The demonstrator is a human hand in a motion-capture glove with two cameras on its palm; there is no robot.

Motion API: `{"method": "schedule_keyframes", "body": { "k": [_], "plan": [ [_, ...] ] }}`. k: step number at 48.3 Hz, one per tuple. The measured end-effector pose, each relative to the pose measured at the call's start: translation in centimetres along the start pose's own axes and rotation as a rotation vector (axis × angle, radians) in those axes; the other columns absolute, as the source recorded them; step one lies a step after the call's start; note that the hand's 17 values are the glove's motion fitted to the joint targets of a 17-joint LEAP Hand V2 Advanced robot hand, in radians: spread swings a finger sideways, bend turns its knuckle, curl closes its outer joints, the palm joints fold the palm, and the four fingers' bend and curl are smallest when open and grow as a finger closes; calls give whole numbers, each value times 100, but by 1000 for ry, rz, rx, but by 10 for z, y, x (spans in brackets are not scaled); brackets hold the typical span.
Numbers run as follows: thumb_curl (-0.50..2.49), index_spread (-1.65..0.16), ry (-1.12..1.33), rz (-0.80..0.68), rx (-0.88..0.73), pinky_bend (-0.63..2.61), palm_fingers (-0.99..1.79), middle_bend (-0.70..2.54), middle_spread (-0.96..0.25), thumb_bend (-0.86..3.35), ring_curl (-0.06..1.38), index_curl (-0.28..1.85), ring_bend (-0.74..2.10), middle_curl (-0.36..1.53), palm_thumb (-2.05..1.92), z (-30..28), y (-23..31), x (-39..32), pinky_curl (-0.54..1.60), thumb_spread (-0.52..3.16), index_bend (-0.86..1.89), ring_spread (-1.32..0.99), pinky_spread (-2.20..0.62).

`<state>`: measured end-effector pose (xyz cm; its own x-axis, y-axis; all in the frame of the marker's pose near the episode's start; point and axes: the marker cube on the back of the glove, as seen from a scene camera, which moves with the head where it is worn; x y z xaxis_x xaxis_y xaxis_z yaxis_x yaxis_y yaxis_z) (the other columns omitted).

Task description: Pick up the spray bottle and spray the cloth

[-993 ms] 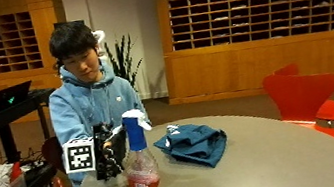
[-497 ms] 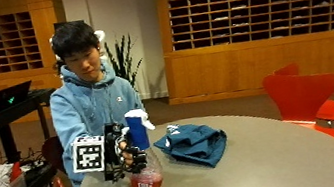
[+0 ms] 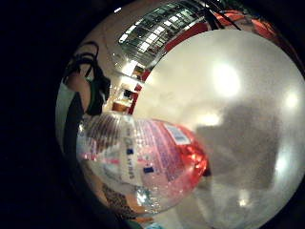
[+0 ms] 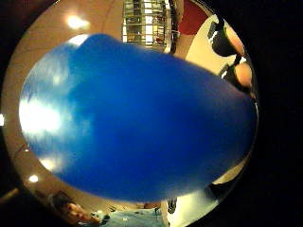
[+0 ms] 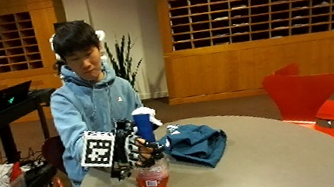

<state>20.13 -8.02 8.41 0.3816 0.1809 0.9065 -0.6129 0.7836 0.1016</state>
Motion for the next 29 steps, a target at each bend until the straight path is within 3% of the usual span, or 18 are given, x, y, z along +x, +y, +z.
{"method": "schedule_keyframes", "body": {
  "k": [14,29],
  "plan": [
    [39,-24,-7,-19,-6,40,130,53,-17,-1,38,24,55,46,77,5,3,-1,39,88,21,-18,-20],
    [50,-23,-13,7,-7,39,132,48,-16,-3,39,37,52,45,87,6,3,-3,40,64,26,-19,-23]
  ]
}}
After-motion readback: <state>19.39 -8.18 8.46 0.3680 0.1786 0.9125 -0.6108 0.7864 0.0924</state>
